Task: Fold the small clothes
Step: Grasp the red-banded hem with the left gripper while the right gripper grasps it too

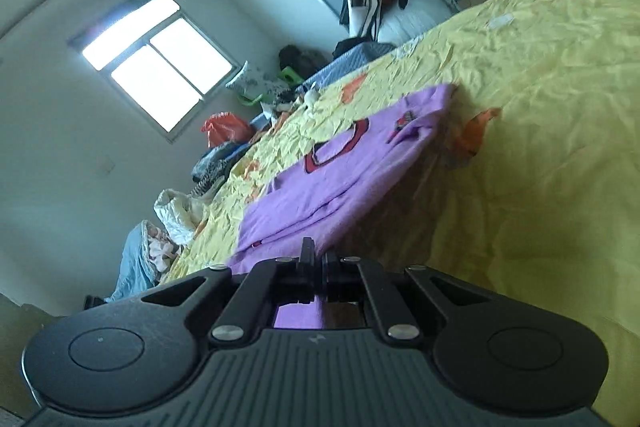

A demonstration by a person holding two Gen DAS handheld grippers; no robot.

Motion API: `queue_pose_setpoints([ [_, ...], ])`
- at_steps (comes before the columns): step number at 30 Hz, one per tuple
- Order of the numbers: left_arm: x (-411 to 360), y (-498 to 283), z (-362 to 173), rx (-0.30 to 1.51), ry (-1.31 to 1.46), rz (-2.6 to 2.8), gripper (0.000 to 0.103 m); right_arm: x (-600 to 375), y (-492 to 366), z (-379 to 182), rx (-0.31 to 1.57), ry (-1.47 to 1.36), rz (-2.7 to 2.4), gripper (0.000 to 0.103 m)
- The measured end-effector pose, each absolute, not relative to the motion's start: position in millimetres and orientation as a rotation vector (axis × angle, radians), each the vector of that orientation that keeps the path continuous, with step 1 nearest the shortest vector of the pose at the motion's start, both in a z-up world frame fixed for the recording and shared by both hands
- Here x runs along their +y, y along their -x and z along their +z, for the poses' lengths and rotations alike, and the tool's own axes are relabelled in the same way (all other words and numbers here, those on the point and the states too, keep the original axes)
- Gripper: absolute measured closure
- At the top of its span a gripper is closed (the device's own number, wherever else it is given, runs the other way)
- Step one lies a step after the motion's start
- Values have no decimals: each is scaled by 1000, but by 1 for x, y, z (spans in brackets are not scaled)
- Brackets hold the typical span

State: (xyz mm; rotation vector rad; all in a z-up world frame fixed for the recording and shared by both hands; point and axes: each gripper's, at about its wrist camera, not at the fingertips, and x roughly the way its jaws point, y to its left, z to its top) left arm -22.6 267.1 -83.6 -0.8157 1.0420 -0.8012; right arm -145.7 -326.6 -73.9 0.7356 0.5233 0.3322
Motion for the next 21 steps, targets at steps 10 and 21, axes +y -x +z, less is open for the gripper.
queue_pose_setpoints([
  [10,276,1,-101,1121,644,-687,40,-360,133,-118,683,-645,118,59],
  [21,244,-90,-112,1073,697,-667,38,-341,15,-142,764,-518,267,63],
])
